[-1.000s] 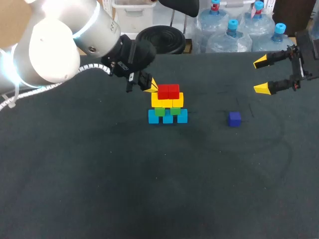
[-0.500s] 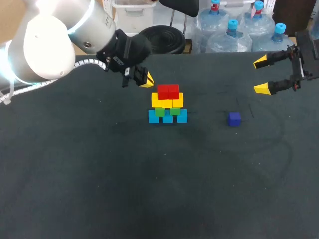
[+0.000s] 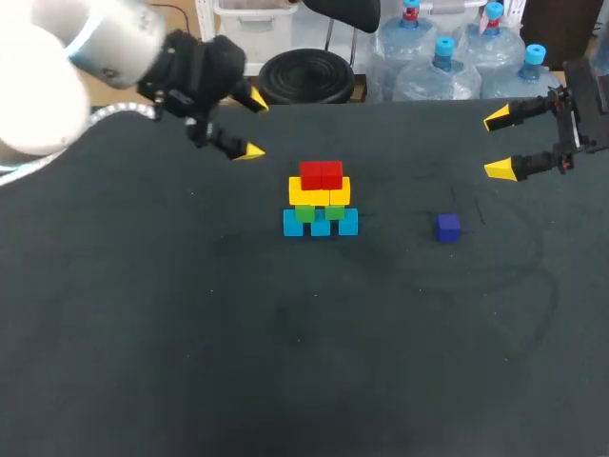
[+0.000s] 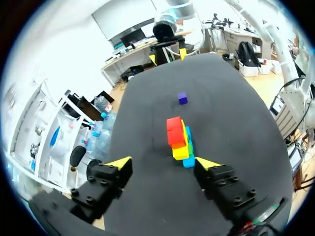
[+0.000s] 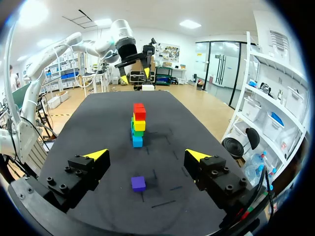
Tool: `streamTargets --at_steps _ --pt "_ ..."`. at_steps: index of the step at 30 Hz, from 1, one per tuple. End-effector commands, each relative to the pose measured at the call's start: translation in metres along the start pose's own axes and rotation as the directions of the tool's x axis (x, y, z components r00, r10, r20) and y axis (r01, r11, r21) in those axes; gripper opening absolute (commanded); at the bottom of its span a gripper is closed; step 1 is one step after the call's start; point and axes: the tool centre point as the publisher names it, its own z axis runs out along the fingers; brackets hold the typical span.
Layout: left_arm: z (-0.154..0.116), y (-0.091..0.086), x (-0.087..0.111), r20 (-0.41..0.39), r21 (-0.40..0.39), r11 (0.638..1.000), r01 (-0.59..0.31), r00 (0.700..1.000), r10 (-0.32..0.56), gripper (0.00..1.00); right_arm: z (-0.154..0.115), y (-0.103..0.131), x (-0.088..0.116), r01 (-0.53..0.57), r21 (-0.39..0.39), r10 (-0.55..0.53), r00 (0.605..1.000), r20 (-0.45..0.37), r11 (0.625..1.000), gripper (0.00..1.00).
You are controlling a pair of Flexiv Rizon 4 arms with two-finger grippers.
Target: Place the blue cubes, place green cubes on the blue cubes, place the yellow cubes on the green cubes, then place the red cubes on the yellow cubes, and place purple cube on the red cubes.
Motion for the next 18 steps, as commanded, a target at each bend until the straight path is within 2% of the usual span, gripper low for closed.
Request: streamTargets --at_steps 1,7,11,18 --pt "-0.035 -0.019 0.013 0.056 -0.088 0.996 0.019 0.998 -0.014 1.0 0.0 0.0 0.0 0.001 0.0 -0.001 1.0 0.001 1.0 1.0" --pt "-0.059 -0.028 0.027 0.065 -0.081 0.995 0.062 0.996 -0.057 1.0 0.0 0.0 0.0 0.001 0.0 -0.001 1.0 0.001 1.0 1.0" --pt "-0.075 -0.036 0.039 0.107 -0.095 0.989 0.114 0.989 -0.104 1.0 0.0 0.0 0.0 0.001 0.0 -0.001 1.0 0.001 1.0 1.0" --pt "-0.1 -0.055 0.06 0.167 -0.125 0.981 0.149 0.978 -0.127 1.0 0.0 0.0 0.0 0.001 0.0 -0.001 1.0 0.001 1.0 1.0"
